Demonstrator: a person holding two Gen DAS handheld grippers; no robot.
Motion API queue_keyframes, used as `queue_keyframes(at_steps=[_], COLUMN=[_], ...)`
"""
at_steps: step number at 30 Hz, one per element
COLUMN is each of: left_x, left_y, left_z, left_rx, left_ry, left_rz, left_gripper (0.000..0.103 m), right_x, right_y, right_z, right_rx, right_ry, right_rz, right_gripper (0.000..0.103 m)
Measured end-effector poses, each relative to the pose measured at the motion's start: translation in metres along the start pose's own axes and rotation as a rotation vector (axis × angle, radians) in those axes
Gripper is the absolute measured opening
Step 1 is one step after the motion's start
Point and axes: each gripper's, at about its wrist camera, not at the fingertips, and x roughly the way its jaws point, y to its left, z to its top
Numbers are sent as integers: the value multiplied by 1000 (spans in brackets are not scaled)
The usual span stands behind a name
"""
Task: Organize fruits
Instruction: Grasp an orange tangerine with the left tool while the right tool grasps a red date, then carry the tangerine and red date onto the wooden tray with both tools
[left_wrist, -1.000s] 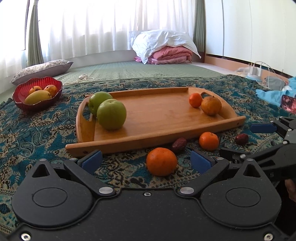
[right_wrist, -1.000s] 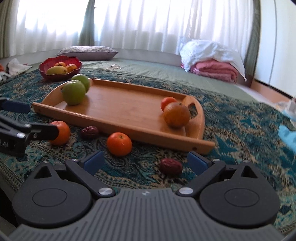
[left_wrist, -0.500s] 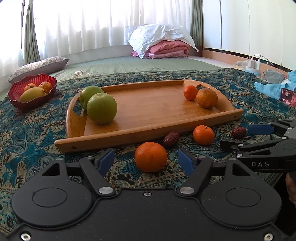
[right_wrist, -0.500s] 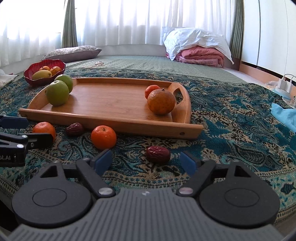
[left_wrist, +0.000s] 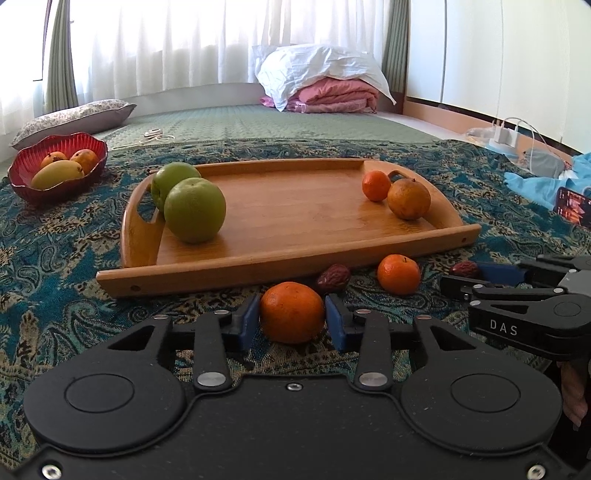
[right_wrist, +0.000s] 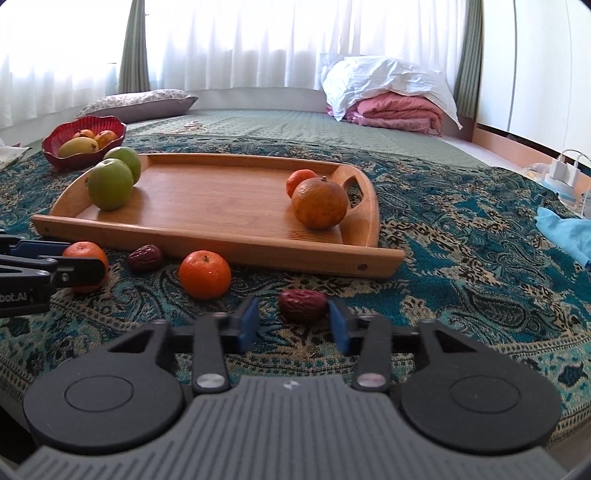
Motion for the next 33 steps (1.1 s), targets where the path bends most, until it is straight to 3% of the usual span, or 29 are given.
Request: queue_keyframes(at_steps=[13, 19, 33], left_x=[-13, -4, 29], left_y=[15, 31, 54], left_z=[26, 37, 51], left_rx=[-55, -77, -113], left_ry=[-96, -86, -49], left_rz=[62, 107, 134], left_gripper=[36, 36, 36], right_x=[-3, 9, 40], right_y=[-5, -6, -17], right_z=[23, 35, 50], right_rx=[39, 26, 81], right_ry=[-84, -86, -35], right_rz=[-26, -43, -72], right_gripper=[33, 33, 33])
